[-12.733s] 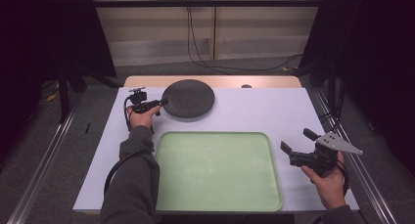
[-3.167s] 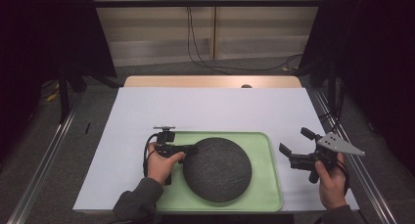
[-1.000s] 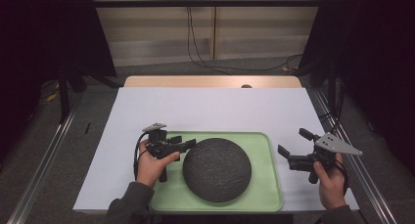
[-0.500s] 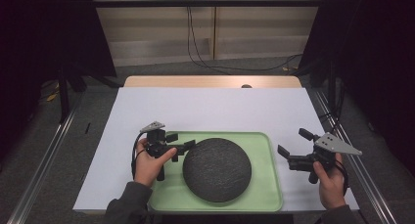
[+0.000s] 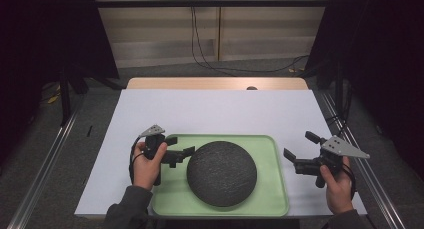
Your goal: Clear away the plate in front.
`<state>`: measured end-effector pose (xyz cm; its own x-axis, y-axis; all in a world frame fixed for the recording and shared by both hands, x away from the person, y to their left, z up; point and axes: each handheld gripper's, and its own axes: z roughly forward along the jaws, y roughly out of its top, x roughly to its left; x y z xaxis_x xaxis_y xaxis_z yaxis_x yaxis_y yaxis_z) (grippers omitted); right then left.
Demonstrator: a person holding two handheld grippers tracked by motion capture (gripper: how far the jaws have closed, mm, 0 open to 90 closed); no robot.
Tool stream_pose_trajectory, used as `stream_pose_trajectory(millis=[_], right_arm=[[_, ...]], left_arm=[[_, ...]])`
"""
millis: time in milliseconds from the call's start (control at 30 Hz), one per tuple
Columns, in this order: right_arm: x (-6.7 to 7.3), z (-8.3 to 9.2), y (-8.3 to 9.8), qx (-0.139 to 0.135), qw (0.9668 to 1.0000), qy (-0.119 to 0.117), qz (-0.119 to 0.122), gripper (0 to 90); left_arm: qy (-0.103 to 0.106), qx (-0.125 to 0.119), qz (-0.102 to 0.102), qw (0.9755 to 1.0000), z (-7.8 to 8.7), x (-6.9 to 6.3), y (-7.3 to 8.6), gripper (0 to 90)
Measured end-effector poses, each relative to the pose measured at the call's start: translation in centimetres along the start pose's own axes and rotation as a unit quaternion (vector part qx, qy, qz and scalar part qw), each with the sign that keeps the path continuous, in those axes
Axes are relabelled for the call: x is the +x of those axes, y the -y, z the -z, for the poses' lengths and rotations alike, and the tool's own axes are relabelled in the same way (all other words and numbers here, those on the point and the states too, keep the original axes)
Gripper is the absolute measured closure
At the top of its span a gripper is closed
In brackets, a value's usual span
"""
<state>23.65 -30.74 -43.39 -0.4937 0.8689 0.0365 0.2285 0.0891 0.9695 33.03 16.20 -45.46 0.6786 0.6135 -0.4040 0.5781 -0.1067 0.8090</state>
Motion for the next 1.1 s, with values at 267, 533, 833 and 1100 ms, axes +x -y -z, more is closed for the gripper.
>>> stream_pose_trajectory(millis=[267,533,833,1100], right_arm=[[0.0,0.0,0.0,0.003,1.0,-0.003,0.004,0.1],[0.0,0.0,0.0,0.005,1.0,-0.003,0.005,0.2],[0.1,0.0,0.0,0.006,1.0,-0.003,0.005,0.2],[0.1,0.0,0.0,0.006,1.0,-0.004,0.003,0.2]], left_arm=[[-0.001,-0.004,-0.012,0.9999,0.8,0.5,-0.2,4.6],[-0.009,-0.013,-0.016,0.9998,1.6,1.0,-0.4,5.1],[-0.01,-0.028,-0.018,0.9994,2.8,1.5,-0.7,5.1],[-0.013,-0.036,-0.02,0.9991,3.6,2.1,-0.8,5.3]])
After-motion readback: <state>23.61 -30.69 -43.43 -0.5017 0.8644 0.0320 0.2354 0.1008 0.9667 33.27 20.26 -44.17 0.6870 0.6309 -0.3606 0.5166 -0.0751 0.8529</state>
